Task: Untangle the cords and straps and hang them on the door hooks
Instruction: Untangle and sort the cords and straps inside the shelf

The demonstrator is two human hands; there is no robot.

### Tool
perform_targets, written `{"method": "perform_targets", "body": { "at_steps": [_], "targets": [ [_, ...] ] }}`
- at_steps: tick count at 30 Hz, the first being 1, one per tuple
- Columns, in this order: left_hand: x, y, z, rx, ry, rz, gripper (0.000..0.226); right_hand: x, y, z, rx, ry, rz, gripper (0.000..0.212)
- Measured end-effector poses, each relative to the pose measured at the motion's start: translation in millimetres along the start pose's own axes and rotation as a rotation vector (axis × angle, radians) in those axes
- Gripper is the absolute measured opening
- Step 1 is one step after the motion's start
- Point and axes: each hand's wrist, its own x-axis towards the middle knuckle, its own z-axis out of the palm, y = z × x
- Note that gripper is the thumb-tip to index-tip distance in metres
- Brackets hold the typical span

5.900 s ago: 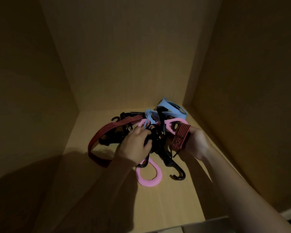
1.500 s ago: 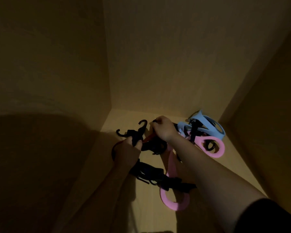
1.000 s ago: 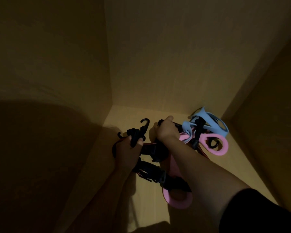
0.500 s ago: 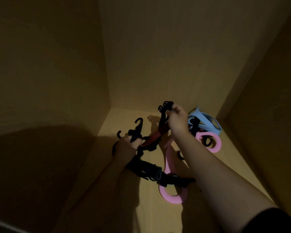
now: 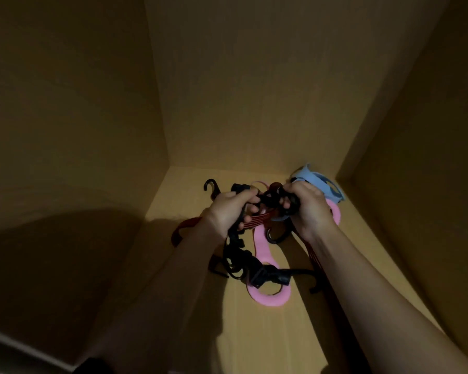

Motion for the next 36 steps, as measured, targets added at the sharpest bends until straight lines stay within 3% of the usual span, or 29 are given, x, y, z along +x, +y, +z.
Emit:
{"method": "perform_targets", "body": {
  "at_steps": [2,7,13,16,20,24,27,32,36],
  "targets": [
    [-1,-2,11,0.062,-0.022,-0.011,0.037,-10,9,-4,-0.191,-0.027,-0.101,0.04],
    [3,-1,22,0.226,0.001,0.017,0.036,-26,27,0,-0.539,-0.186,-0.318,0.051],
    [7,-11,26,0.4,-0.064,0.104,0.015,-28,53,-10,-1.0,-0.235,-0.558,0.056],
    [5,-13,27,0.408,-0.067,0.193,0.019,-36,56,-12,-0.969,-0.216,-0.571,0.05],
    [3,-9,21,0.442,-0.072,0.273,0.027,-43,49,-8,-0.817,-0.001,-0.586,0.004],
    [-3,3,13,0.341,-0.128,0.278,0.025,-26,31,-6,-0.718,0.211,-0.506,0.024],
    [-8,7,10,0.341,-0.179,0.27,0.023,-14,22,-5,-0.799,0.105,-0.45,0.03],
    [-15,14,-1,0.326,-0.192,0.273,0.018,-9,10,-4,-0.67,-0.112,-0.25,0.021],
    [-17,26,-3,-0.02,-0.184,0.327,0.02,-17,0,5,-0.512,-0.192,-0.063,0.027]
  ]
}}
